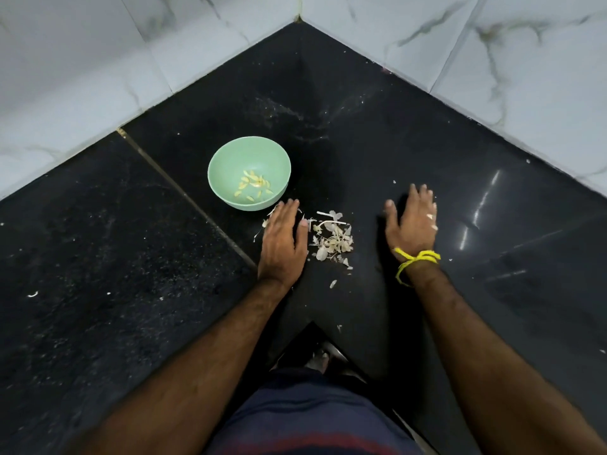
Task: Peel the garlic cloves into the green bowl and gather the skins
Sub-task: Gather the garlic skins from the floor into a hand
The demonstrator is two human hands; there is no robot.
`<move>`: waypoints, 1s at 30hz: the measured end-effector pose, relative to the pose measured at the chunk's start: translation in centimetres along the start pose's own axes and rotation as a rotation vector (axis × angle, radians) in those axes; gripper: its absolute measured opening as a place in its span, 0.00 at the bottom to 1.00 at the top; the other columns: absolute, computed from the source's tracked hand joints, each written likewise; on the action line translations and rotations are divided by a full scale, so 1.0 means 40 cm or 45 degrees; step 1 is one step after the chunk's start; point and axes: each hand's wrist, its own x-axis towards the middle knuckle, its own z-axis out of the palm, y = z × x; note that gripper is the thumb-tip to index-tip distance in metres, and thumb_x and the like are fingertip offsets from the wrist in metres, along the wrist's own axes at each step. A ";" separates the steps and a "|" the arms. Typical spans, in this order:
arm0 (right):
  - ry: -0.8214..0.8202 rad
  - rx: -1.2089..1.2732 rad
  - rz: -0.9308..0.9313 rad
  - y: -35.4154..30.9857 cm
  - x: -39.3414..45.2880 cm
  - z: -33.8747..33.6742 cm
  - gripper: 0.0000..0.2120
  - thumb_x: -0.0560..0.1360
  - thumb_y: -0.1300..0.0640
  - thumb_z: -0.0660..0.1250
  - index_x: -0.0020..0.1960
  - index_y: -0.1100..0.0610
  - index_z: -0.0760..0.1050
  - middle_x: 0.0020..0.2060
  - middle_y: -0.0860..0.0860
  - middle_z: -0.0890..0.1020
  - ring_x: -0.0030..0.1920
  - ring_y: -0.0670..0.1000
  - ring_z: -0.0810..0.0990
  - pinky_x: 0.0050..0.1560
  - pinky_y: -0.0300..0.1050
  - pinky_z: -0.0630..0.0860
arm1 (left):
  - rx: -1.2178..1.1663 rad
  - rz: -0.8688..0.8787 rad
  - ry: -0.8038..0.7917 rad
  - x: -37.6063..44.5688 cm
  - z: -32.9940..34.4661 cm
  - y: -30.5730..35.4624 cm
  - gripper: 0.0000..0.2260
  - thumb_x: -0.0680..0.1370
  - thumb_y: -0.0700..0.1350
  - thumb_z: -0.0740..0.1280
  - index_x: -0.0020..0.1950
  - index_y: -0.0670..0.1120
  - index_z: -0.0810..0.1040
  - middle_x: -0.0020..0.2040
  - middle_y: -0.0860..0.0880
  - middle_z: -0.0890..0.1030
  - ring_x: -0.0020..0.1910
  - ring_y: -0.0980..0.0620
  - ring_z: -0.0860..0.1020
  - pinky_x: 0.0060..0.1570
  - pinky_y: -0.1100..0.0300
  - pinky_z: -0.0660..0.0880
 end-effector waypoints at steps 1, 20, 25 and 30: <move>-0.069 -0.008 -0.079 -0.013 0.019 0.012 0.34 0.79 0.43 0.52 0.76 0.66 0.60 0.76 0.64 0.62 0.77 0.63 0.57 0.78 0.57 0.51 | 0.020 0.029 -0.027 0.007 0.005 0.003 0.21 0.85 0.48 0.58 0.78 0.43 0.67 0.77 0.45 0.68 0.79 0.51 0.60 0.78 0.56 0.55; 0.032 -0.153 -0.054 -0.018 -0.102 0.023 0.38 0.78 0.38 0.47 0.73 0.67 0.65 0.74 0.66 0.65 0.75 0.66 0.62 0.75 0.62 0.56 | 0.075 0.027 -0.015 0.003 -0.009 -0.021 0.22 0.84 0.52 0.56 0.75 0.45 0.71 0.76 0.46 0.71 0.78 0.50 0.62 0.80 0.52 0.50; -0.065 0.043 -0.604 -0.128 -0.173 0.075 0.27 0.82 0.49 0.53 0.73 0.66 0.67 0.72 0.63 0.69 0.74 0.62 0.66 0.74 0.62 0.61 | -0.314 0.049 -0.018 0.004 0.053 0.059 0.18 0.83 0.47 0.59 0.70 0.42 0.77 0.69 0.45 0.78 0.72 0.50 0.72 0.73 0.51 0.67; 0.360 -0.024 0.242 0.122 -0.151 -0.067 0.33 0.79 0.42 0.54 0.73 0.66 0.67 0.73 0.65 0.66 0.75 0.66 0.61 0.77 0.61 0.51 | -0.473 0.029 0.214 0.001 0.024 0.075 0.14 0.84 0.43 0.63 0.66 0.41 0.80 0.62 0.48 0.83 0.63 0.56 0.79 0.65 0.63 0.73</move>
